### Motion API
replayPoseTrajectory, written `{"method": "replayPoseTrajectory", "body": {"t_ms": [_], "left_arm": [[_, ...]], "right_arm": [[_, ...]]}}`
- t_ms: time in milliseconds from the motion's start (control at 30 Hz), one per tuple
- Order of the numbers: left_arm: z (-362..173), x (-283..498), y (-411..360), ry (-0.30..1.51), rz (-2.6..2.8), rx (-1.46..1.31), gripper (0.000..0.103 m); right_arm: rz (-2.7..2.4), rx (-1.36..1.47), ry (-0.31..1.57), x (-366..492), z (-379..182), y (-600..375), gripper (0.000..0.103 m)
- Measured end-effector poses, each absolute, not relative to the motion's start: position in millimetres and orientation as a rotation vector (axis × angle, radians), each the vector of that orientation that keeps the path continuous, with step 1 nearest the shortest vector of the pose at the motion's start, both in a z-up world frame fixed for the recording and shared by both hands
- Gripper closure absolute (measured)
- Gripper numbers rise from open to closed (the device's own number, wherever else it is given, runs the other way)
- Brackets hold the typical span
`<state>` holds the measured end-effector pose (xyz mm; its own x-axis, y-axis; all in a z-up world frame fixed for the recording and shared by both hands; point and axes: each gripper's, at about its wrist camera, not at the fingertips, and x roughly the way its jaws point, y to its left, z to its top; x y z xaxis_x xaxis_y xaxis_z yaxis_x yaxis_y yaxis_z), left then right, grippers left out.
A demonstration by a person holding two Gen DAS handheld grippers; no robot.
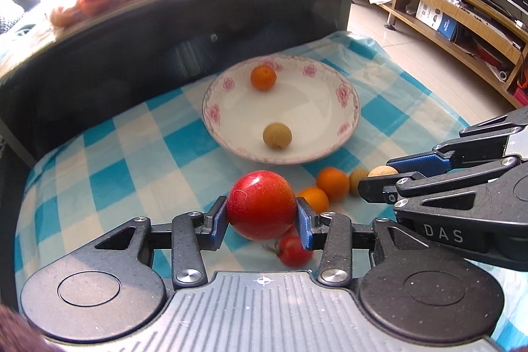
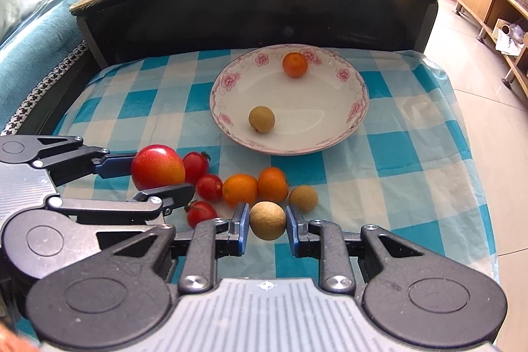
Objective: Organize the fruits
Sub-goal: 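Carry the tomato and tan fruit into the white bowl and open both tools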
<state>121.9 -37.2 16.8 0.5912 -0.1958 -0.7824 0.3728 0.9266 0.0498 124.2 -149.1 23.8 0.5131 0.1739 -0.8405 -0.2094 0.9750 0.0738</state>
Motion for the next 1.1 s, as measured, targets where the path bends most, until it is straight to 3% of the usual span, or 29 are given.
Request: {"method": "replayPoseTrajectory", "body": {"t_ms": [1100], "left_arm": [[-7.6, 206.9, -53.3, 0.898, -0.306, 0.212, 0.053]], "right_arm": [[0.217, -0.009, 1.005, 224.9, 4.3, -166.0, 0.075]]}}
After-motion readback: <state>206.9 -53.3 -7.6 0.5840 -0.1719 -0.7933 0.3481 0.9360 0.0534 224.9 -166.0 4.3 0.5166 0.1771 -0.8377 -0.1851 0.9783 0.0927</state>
